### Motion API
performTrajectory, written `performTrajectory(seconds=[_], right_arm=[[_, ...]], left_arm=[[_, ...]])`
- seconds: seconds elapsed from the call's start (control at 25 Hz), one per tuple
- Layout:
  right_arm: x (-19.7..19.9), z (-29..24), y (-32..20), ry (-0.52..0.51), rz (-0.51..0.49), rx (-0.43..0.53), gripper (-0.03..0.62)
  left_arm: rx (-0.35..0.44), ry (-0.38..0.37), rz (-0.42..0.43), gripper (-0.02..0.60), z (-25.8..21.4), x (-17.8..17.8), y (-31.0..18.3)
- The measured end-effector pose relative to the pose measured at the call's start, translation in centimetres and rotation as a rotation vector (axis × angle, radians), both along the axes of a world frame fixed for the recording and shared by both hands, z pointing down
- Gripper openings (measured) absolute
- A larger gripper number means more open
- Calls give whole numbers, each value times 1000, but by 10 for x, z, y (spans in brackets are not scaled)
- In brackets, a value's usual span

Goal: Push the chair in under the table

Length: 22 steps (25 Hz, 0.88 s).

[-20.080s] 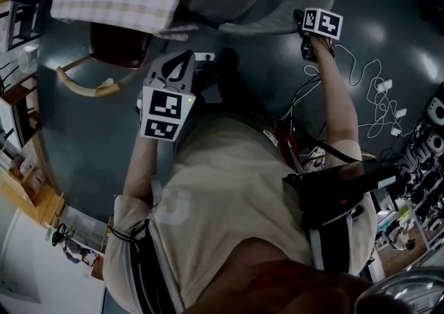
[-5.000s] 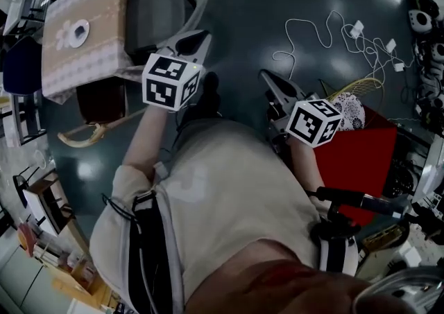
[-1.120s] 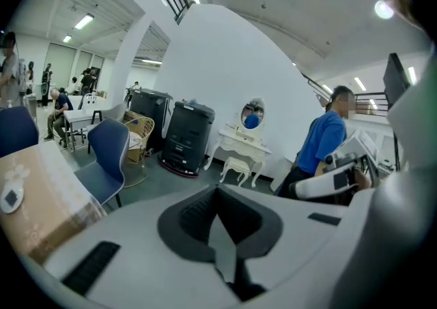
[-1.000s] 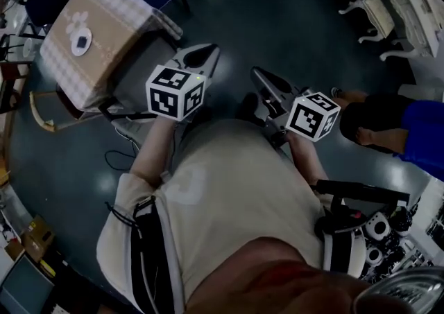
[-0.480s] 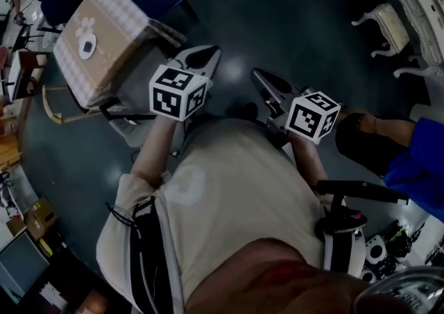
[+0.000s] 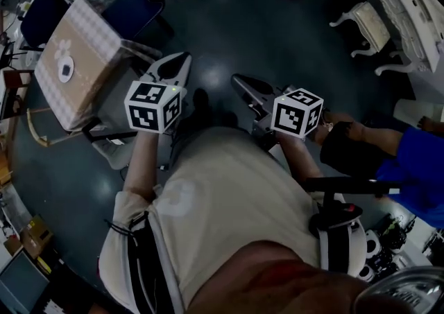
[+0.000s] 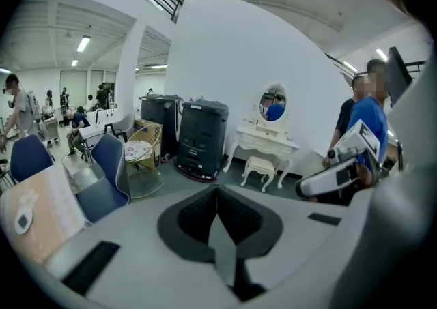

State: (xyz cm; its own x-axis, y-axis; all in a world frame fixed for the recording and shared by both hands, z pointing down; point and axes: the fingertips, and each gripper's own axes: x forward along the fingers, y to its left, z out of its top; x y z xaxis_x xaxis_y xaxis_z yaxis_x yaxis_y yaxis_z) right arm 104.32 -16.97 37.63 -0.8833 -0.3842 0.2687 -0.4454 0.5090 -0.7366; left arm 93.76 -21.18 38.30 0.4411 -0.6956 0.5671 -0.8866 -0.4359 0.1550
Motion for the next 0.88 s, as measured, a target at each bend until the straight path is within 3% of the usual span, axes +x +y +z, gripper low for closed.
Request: performTrajectory(seconds=[0.44,0.6,0.88], right_arm=[[-25,6,-94,42,-5,-53,12],[-58,2,-136,57,-41,-70,12],[-146,10,-200,126,-176,-100,12]], left_arm=[[-7,113,-95,8,14,-42,-101],[-25,154,-141,8,21,-74,-141],[-51,198,-263,8,33,-164,-191]])
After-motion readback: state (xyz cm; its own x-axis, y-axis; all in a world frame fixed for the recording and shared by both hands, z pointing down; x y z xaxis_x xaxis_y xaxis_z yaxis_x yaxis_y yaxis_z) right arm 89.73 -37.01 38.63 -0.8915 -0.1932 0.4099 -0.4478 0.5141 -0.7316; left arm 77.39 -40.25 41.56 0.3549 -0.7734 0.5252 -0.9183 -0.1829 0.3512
